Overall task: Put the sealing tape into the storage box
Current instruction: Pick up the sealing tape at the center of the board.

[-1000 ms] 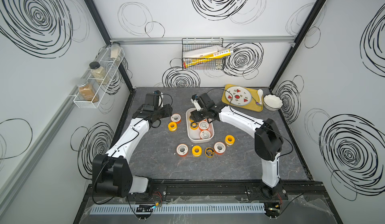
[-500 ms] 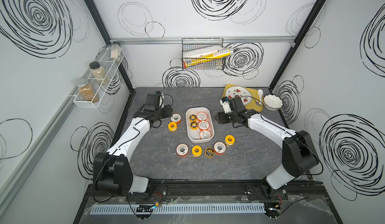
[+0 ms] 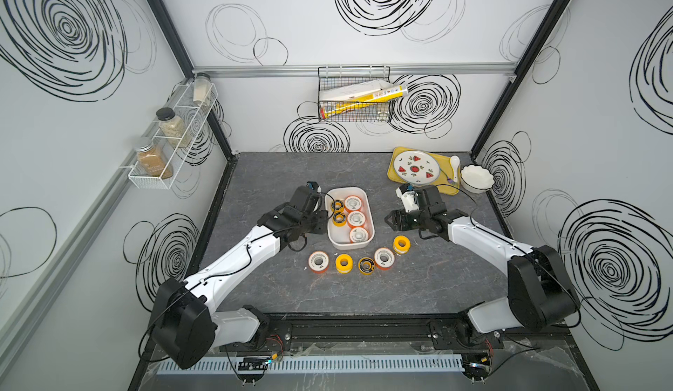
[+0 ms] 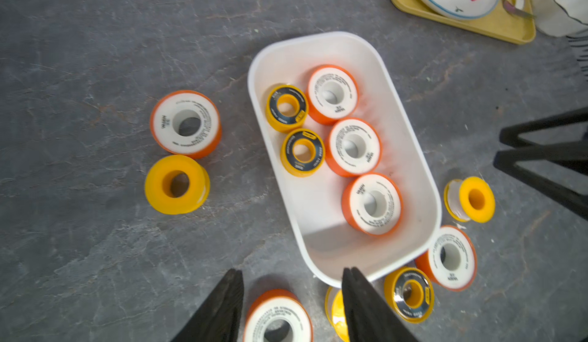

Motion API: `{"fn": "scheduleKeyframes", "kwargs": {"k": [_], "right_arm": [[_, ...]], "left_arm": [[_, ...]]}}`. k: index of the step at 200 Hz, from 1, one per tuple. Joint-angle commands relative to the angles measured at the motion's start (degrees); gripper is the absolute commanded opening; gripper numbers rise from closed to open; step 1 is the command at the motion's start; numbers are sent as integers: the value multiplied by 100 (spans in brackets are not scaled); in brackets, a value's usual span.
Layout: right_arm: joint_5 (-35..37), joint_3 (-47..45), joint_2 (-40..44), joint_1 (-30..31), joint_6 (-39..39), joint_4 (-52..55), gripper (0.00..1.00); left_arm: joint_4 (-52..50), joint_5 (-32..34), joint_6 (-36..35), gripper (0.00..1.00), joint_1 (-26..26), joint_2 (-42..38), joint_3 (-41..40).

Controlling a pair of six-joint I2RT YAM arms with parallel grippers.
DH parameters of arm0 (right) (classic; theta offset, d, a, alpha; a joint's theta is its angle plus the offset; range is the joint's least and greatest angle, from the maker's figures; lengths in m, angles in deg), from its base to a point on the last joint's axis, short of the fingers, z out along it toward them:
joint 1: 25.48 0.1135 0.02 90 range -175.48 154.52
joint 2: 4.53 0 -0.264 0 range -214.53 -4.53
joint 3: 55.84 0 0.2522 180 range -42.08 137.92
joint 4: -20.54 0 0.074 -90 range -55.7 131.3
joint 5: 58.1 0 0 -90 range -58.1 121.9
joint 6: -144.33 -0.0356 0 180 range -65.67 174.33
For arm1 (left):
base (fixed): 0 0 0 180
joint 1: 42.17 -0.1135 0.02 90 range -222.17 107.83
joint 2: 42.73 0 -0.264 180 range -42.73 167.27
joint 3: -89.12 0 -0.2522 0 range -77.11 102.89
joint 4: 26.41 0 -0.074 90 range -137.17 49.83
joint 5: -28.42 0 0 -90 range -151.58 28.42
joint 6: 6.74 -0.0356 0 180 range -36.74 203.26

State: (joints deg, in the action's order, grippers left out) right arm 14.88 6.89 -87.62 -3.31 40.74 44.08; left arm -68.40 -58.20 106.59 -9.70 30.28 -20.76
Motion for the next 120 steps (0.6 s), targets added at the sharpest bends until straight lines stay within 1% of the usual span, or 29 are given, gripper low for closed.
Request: {"fn": "scheduleKeyframes", "kwargs": {"k": [1,31,63,95,111,120], "right_arm": [[25,-73,208,-44,40,-97,67],[165,-163,257,-64,36,3,67],[181,-263,279,-64,-29,-17,67],[233,-274,258,-68,-39,14,67],[260,-274,248,-73,-30,34,67],[276,-274,249,-73,-21,44,67]], "left_arm": [[55,137,486,57,470,-62,-161],[353,319,847,57,1431,143,-294],[629,433,824,57,2232,670,-222],[555,778,567,58,2779,1394,98],[520,893,463,59,2913,1690,237],[533,900,404,62,2936,1818,282]]}}
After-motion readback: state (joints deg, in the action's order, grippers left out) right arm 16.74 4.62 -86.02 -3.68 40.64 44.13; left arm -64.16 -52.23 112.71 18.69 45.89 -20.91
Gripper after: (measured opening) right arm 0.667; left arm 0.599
